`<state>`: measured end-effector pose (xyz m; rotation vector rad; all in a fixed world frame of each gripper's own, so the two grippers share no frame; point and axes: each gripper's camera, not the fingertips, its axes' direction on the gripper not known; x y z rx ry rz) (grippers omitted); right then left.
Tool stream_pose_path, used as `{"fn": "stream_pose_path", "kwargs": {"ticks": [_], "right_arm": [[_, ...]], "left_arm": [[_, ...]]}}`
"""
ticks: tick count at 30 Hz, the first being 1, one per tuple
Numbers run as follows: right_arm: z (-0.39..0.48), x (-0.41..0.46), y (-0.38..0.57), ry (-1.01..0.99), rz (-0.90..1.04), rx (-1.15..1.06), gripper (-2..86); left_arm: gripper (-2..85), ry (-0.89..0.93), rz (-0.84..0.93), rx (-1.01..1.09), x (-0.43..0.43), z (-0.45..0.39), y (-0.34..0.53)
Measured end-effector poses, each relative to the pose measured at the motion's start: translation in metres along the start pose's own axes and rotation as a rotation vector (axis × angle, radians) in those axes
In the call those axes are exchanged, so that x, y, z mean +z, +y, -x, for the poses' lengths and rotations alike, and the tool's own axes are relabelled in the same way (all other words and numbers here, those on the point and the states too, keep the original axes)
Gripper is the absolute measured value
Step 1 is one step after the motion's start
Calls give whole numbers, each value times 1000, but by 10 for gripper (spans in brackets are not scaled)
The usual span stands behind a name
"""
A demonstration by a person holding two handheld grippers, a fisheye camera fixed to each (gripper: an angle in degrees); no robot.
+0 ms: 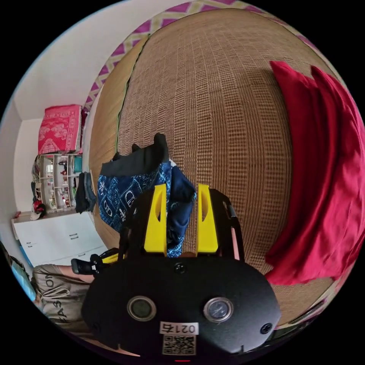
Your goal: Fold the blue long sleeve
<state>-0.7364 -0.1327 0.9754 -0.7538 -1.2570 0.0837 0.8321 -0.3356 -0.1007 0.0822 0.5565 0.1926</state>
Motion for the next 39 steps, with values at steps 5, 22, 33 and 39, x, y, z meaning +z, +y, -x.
{"fn": "stream_pose_path", "kwargs": {"ticks": [5,22,33,39], "right_arm": [[-2,6,-59,-87,95,-16,117],[10,24,-145,-244,341,-155,89],[18,-7,-152,-254,298,-96,34],[70,-41,-143,-159,279,-104,28]], "left_arm": [[129,-75,46,-108,26,-59,-24],[108,-221,86,-66,5,-152,-43],[11,-276,43,-35,22,-164,-12],[-1,-95,-139,-150,-37,-139,35]]}}
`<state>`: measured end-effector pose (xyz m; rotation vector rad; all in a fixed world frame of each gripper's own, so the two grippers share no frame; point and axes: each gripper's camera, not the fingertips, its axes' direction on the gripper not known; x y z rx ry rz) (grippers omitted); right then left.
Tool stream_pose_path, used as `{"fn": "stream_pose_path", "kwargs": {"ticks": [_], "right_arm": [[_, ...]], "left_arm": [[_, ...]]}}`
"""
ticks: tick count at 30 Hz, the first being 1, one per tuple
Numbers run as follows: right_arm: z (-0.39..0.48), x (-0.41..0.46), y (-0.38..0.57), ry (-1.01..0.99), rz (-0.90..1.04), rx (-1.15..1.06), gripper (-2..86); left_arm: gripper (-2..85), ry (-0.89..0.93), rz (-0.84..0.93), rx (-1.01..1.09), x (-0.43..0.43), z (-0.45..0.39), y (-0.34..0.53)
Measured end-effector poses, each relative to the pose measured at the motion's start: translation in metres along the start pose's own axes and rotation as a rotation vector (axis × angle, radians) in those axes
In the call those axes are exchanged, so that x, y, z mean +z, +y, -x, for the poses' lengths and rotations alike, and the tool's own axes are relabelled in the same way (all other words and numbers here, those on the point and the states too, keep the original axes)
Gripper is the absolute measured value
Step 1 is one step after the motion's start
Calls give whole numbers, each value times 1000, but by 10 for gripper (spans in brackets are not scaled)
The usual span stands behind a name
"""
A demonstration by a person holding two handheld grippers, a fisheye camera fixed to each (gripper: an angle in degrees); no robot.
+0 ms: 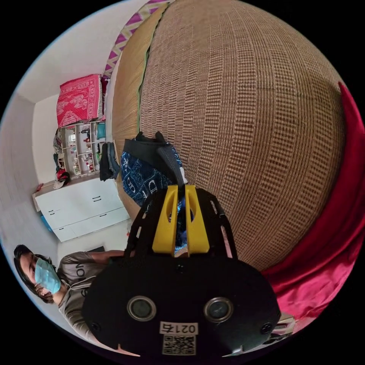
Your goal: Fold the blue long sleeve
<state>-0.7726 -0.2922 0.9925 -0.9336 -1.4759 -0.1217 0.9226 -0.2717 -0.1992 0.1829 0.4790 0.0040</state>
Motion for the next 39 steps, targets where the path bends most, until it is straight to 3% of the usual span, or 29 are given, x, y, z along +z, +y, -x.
{"fn": "stream_pose_path", "kwargs": {"ticks": [6,11,18,23,30,36,39], "right_arm": [[101,-10,-5,3,-27,-38,27],[199,32,-34,-43,-46,-104,30],[274,166,-97,46,-25,-94,49],[263,203,-94,-62,-23,-76,76],[259,145,-16,-4,-77,-195,73],[245,176,73,99,-41,-244,78],[235,186,112,96,-61,-236,78]], "left_arm": [[-4,129,-195,-169,-95,94,49],[-5,162,-311,-385,-162,239,132],[8,251,-287,-658,-118,414,253],[4,396,-291,-825,-65,480,366],[-3,390,-219,-687,-80,469,415],[65,294,-185,-422,-57,439,303],[69,136,-70,-312,-24,415,264]]}}
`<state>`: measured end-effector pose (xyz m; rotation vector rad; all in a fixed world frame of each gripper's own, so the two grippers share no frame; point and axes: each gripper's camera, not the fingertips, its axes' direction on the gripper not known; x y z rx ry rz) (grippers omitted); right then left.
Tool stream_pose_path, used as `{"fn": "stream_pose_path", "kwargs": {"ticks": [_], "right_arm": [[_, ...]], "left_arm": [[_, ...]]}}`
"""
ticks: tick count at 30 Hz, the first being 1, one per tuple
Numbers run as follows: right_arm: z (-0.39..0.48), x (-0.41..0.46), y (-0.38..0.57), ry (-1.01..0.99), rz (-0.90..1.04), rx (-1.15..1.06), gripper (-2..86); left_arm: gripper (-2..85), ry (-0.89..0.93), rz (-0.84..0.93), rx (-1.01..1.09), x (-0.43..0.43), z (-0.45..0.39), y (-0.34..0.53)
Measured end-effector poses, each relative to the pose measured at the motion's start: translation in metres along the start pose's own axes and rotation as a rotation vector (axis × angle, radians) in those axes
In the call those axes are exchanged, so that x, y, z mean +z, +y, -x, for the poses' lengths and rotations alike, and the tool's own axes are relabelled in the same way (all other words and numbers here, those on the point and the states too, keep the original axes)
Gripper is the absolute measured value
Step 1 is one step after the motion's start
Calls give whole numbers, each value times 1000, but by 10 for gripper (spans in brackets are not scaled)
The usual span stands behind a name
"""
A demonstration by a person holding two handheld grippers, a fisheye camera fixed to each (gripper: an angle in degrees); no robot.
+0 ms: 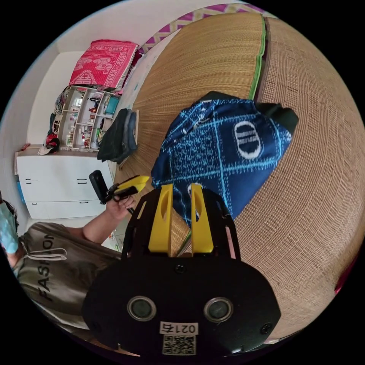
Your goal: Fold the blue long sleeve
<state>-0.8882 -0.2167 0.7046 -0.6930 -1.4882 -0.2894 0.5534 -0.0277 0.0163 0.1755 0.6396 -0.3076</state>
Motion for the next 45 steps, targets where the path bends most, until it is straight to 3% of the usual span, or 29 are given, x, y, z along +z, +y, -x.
{"fn": "stream_pose_path", "kwargs": {"ticks": [4,10,15,18,22,25,27,31,35,39,45], "right_arm": [[-6,2,41,-7,-1,12,78],[-23,-14,96,58,4,-14,75],[-62,-14,126,123,-4,15,70],[-88,-12,134,123,-30,35,78],[-122,-23,143,116,-123,47,95],[-167,-31,148,49,-204,120,109],[-213,-29,149,-130,-230,193,116],[-268,-17,154,-300,-215,262,126],[-303,2,165,-393,-145,280,115],[-325,-8,187,-453,-154,294,77],[-333,-75,248,-626,-233,280,63]], "left_arm": [[16,-168,61,51,38,-26,1],[-9,-60,-5,34,-13,-51,-4],[-9,-10,158,-119,42,9,35],[-4,102,79,-169,54,52,45],[24,48,-48,-186,15,87,19],[73,57,-21,-132,18,95,-26],[115,83,48,-108,48,99,-58],[170,241,213,-160,126,131,-111],[113,422,297,-260,170,174,-130],[67,535,257,-392,170,204,-130],[55,594,244,-330,133,139,-183]]}}
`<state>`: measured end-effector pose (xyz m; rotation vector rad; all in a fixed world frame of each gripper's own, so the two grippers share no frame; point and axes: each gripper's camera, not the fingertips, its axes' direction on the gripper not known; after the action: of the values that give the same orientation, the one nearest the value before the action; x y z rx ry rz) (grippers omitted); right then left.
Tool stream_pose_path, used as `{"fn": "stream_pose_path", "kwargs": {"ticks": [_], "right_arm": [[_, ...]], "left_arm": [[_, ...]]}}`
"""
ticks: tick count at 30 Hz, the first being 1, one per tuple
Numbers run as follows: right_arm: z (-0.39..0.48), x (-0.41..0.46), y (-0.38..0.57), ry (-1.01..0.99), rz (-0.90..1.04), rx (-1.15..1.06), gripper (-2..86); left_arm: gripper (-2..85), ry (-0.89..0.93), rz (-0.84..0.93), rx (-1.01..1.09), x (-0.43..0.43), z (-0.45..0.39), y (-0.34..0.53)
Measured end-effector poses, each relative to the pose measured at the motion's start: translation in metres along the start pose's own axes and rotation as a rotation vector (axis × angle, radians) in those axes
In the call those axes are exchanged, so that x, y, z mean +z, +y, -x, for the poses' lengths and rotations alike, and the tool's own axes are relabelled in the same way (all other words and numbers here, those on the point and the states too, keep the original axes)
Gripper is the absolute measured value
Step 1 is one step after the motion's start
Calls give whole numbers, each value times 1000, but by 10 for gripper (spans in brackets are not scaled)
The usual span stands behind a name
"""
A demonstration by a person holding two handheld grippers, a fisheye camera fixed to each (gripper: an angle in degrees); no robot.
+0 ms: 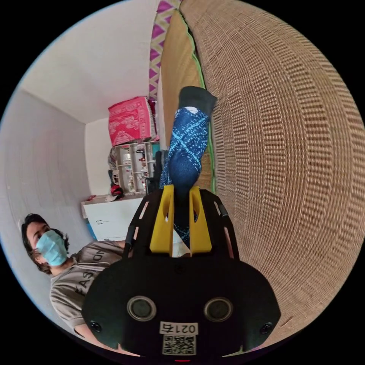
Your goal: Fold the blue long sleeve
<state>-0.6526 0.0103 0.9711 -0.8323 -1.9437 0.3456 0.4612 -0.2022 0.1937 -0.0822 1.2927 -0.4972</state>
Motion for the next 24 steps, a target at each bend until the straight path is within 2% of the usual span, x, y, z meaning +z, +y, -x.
{"fn": "stream_pose_path", "kwargs": {"ticks": [4,6,11,16,19,21,24], "right_arm": [[24,-82,38,-46,-81,-14,62],[47,-154,65,-15,-170,-47,63],[102,-315,116,111,-360,-141,64],[152,-454,135,268,-507,-198,66],[155,-521,127,379,-565,-160,79],[127,-559,126,614,-629,104,89],[91,-578,140,770,-604,347,83]], "left_arm": [[57,-8,101,129,66,-100,-62],[57,9,149,192,115,-141,-96],[59,111,240,327,305,-251,-194],[65,153,208,403,461,-326,-260],[86,88,229,387,551,-322,-291],[112,17,346,315,600,-287,-296],[127,25,475,182,630,-206,-254]]}}
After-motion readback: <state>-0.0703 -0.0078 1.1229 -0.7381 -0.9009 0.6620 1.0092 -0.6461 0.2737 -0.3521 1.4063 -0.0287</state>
